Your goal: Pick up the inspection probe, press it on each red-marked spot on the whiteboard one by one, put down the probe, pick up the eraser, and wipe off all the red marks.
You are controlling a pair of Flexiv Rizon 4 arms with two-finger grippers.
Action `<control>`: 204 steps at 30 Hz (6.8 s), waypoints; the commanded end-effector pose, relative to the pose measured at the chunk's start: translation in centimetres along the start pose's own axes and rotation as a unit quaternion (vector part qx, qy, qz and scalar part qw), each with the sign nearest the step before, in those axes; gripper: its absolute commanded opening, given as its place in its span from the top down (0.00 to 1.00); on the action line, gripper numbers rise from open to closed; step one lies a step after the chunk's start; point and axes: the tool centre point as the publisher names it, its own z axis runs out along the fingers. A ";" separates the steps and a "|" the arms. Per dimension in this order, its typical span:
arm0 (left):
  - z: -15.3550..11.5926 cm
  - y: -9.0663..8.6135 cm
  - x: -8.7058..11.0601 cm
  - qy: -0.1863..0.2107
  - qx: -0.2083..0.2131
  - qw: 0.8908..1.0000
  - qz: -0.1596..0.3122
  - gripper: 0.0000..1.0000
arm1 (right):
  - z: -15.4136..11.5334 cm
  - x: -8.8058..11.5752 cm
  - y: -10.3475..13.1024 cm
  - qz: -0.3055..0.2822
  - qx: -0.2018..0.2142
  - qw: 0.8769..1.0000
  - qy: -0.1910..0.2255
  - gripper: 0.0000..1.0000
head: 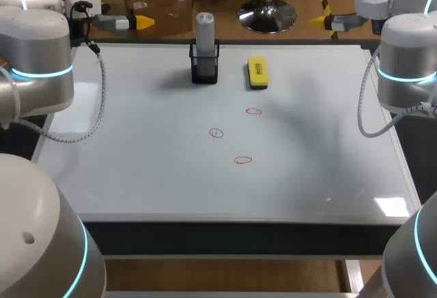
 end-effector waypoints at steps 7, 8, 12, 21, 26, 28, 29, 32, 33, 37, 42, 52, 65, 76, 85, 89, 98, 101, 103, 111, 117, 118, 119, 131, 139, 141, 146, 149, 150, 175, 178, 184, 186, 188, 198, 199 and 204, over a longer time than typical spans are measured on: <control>0.0 0.0 0.0 0.000 0.001 1.000 0.000 0.00 | 0.0 0.0 0.0 0.000 0.000 1.000 0.000 0.00; 0.0 0.0 0.0 0.000 0.001 1.000 0.000 0.00 | 0.0 0.0 0.0 0.000 0.000 1.000 0.000 0.00; 0.0 0.0 0.0 0.000 0.001 1.000 0.000 0.00 | 0.0 0.0 0.0 0.000 0.000 1.000 0.000 0.00; 0.5 -0.1 0.9 0.053 0.021 0.998 0.034 0.00 | 0.0 0.0 0.0 0.000 0.000 1.000 0.000 0.00; 1.1 -0.3 1.8 0.111 0.039 0.992 0.052 0.00 | 0.0 0.0 0.0 0.000 0.000 1.000 0.000 0.00; 1.5 -0.4 2.3 0.139 0.047 0.987 0.060 0.00 | 0.0 0.0 0.0 0.000 0.000 1.000 0.000 0.00; 1.6 -0.5 2.6 0.161 0.053 0.983 0.064 0.00 | 0.0 0.0 0.0 0.000 0.000 1.000 0.000 0.00; 2.3 -0.5 3.3 0.213 0.065 0.972 0.076 0.00 | 0.0 0.0 0.0 0.000 0.000 1.000 0.000 0.00; 2.5 -0.4 3.6 0.225 0.067 0.969 0.076 0.00 | 0.0 0.0 0.0 0.000 0.000 1.000 0.000 0.00; 3.4 -0.4 4.9 0.286 0.079 0.951 0.088 0.00 | 0.0 0.0 0.0 0.000 0.000 1.000 0.000 0.00; 4.5 -0.1 6.2 0.329 0.087 0.935 0.097 0.00 | 0.0 0.0 0.0 0.000 0.000 1.000 0.000 0.00; 7.3 0.4 8.0 0.361 0.100 0.922 0.097 0.00 | 0.0 0.0 0.0 0.000 0.000 1.000 0.000 0.00; 11.4 1.6 10.1 0.362 0.102 0.922 0.087 0.00 | 0.0 0.0 0.0 0.000 0.000 1.000 0.000 0.00; 14.5 2.7 10.6 0.351 0.106 0.927 0.080 0.00 | 0.0 0.0 0.0 0.000 0.000 1.000 0.000 0.00; 16.5 3.1 11.9 0.347 0.114 0.928 0.076 0.00 | 0.0 0.0 0.0 0.000 0.000 1.000 0.000 0.00; 17.2 3.1 12.1 0.345 0.120 0.928 0.075 0.00 | 0.0 0.0 0.0 0.000 0.000 1.000 0.000 0.00; 18.1 2.9 12.4 0.347 0.127 0.926 0.077 0.00 | 0.0 0.0 0.0 0.000 0.000 1.000 0.000 0.00; 18.2 2.9 12.4 0.349 0.126 0.925 0.077 0.00 | 0.0 0.0 0.0 0.000 0.000 1.000 0.000 0.00; 18.4 3.0 12.4 0.351 0.125 0.925 0.077 0.00 | 0.0 0.0 0.0 0.000 0.000 1.000 0.000 0.00; 18.7 2.9 12.3 0.353 0.124 0.924 0.079 0.00 | 0.0 0.0 0.0 0.000 0.000 1.000 0.000 0.00; 18.8 3.1 12.1 0.353 0.120 0.924 0.080 0.51 | 0.0 0.0 0.0 0.000 0.000 1.000 0.000 0.00; 18.9 3.2 12.1 0.354 0.119 0.924 0.079 0.54 | 0.0 0.0 0.0 0.000 0.000 1.000 0.000 0.00; 18.9 3.2 12.1 0.354 0.119 0.924 0.079 0.59 | 0.0 0.0 0.0 0.000 0.000 1.000 0.000 0.00; 17.6 2.7 12.3 0.361 0.125 0.920 0.092 1.00 | 0.0 0.0 0.0 0.000 0.000 1.000 0.000 0.00; 16.2 2.1 13.2 0.370 0.127 0.915 0.102 1.00 | 0.0 0.0 0.0 0.000 0.000 1.000 0.000 0.00; 15.9 1.9 13.5 0.374 0.128 0.913 0.103 1.00 | 0.0 0.0 0.0 0.000 0.000 1.000 0.000 0.00; 15.4 1.3 13.9 0.378 0.135 0.911 0.097 1.00 | 0.0 0.0 0.0 0.000 0.000 1.000 0.000 0.00; 15.2 0.8 14.2 0.380 0.135 0.910 0.098 1.00 | 0.0 0.0 0.0 0.000 0.000 1.000 0.000 0.00; 15.0 0.6 14.3 0.381 0.136 0.909 0.099 1.00 | 0.0 0.0 0.0 0.000 0.000 1.000 0.000 0.00; 11.0 -3.8 17.3 0.403 0.158 0.895 0.109 1.00 | 0.0 0.0 0.0 0.000 0.000 1.000 0.000 0.00; 10.5 -4.4 17.4 0.403 0.163 0.894 0.109 1.00 | 0.0 0.0 0.0 0.000 0.000 1.000 0.000 0.00; 9.5 -5.8 17.7 0.400 0.170 0.893 0.114 1.00 | 0.0 0.0 0.0 0.000 0.000 1.000 0.000 0.00; 9.3 -6.2 17.8 0.400 0.170 0.893 0.114 1.00 | 0.0 0.0 0.0 0.000 0.000 1.000 0.000 0.00; 8.9 -6.7 17.6 0.400 0.170 0.893 0.115 1.00 | 0.0 0.0 0.0 0.000 0.000 1.000 0.000 0.00; 5.5 -7.6 15.2 0.380 0.177 0.900 0.119 1.00 | 0.0 0.0 0.0 0.000 0.000 1.000 0.000 0.00; 5.2 -7.5 14.9 0.376 0.178 0.902 0.118 1.00 | 0.0 0.0 0.0 0.000 0.000 1.000 0.000 0.00; 3.8 -7.1 13.3 0.368 0.182 0.904 0.121 1.00 | 0.0 0.0 0.0 0.000 0.000 1.000 0.000 0.00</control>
